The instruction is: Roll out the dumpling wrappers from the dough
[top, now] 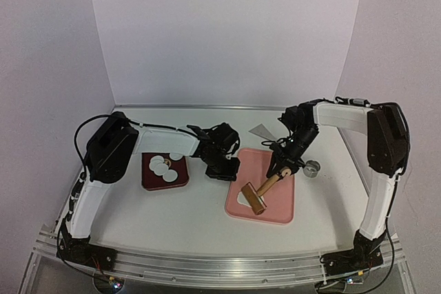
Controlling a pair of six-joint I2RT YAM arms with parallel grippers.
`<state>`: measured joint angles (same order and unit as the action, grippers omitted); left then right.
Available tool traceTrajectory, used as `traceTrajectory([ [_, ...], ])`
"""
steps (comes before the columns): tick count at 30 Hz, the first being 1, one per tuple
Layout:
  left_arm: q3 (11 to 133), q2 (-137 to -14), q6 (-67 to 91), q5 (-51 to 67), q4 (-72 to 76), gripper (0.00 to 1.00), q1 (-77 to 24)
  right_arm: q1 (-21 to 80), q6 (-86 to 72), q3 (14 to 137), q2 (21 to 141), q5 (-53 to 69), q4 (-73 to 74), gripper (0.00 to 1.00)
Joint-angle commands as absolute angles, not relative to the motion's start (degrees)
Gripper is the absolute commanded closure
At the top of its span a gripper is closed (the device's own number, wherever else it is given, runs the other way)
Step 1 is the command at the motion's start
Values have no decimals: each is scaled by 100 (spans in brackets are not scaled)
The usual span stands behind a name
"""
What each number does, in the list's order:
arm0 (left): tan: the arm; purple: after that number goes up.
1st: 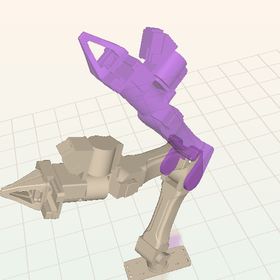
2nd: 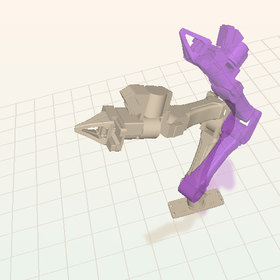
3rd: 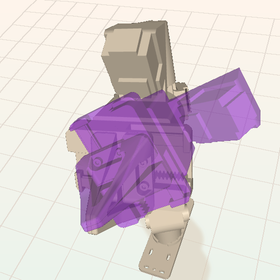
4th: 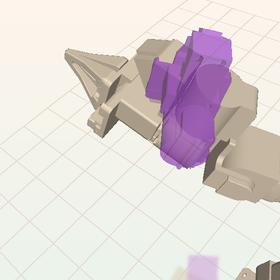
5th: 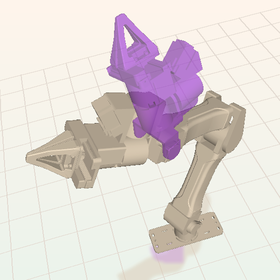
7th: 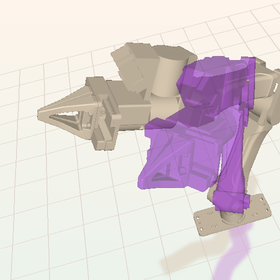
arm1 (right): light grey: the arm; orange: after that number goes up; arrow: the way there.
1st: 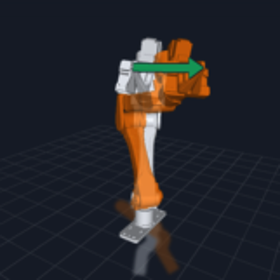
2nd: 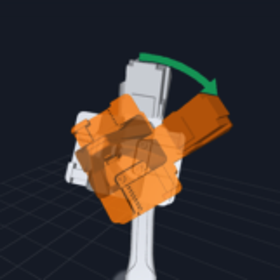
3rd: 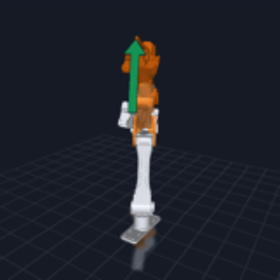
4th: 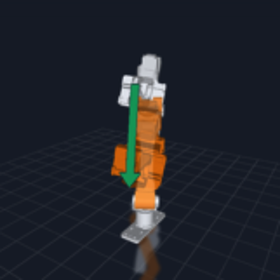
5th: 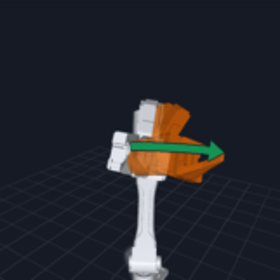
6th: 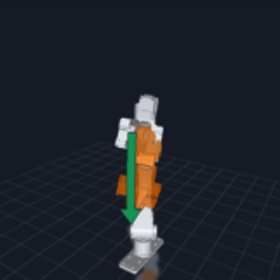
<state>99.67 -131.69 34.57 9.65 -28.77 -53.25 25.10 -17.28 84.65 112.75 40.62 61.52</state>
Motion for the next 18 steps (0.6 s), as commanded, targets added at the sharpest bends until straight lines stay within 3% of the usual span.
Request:
traceTrajectory([
  [1, 9726, -13105, 3496, 901, -3023, 100, -5326, 2746, -2021, 8149, 11713, 2403, 6145, 100],
  [8, 9795, -13097, 3507, 855, -3079, 100, -5327, 2463, -1974, 8025, 11417, 2200, 6281, 100],
  [18, 9743, -13044, 3573, 945, -3117, 100, -5326, 2797, -2137, 8171, 11570, 2046, 6202, 100],
])
